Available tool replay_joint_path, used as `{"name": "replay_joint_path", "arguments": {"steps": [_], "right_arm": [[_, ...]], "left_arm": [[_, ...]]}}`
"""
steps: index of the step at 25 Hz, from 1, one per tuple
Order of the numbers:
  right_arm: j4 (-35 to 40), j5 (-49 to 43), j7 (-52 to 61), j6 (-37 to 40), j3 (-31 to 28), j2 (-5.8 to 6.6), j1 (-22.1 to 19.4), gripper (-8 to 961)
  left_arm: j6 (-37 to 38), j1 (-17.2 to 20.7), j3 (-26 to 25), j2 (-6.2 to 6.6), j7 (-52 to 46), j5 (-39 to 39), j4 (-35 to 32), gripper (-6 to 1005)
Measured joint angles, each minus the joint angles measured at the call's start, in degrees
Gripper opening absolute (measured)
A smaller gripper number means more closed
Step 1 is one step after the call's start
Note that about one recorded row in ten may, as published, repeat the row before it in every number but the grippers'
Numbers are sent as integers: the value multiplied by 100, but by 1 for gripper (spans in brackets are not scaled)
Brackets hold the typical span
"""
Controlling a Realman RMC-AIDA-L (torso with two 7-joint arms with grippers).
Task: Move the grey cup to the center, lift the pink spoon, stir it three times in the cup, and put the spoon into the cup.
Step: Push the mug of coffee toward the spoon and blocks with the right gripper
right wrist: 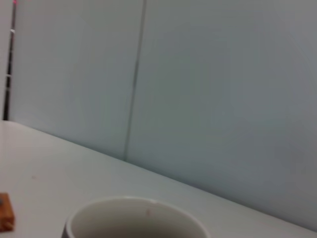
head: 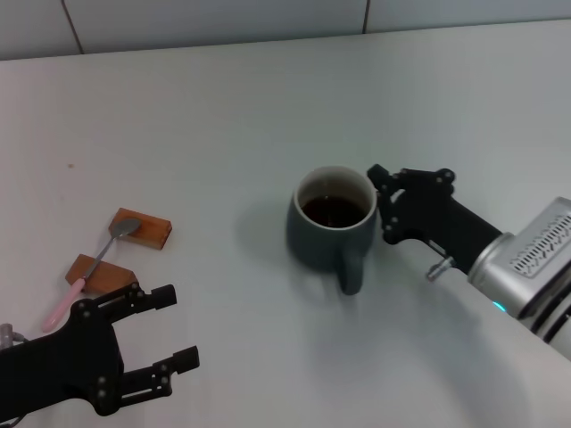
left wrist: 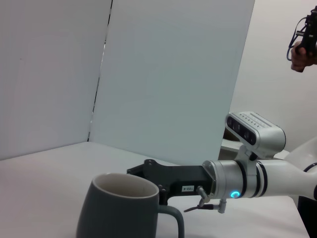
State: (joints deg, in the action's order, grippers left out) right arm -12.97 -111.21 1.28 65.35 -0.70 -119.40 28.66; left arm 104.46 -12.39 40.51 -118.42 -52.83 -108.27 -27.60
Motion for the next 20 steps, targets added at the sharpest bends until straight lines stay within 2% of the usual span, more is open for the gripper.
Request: {"name": "replay_joint_path", "arguments": {"steps": [7, 14, 17, 20], "right_arm": [[-353, -255, 28, -256, -20, -5, 315, 22], [-548, -333, 53, -298, -26, -9, 448, 22], [-513, -278, 56, -82, -106, -6, 322, 22], [-308, -203, 108, 625, -427, 10, -49, 23]], "left_arm": [[1, 1, 0, 9, 1, 0, 0, 780], [-3, 1, -11, 12, 4, -1, 0, 780], [-8, 1, -17, 12, 7, -1, 0, 780], [-14, 0, -51, 11, 15, -2, 0, 780]]}}
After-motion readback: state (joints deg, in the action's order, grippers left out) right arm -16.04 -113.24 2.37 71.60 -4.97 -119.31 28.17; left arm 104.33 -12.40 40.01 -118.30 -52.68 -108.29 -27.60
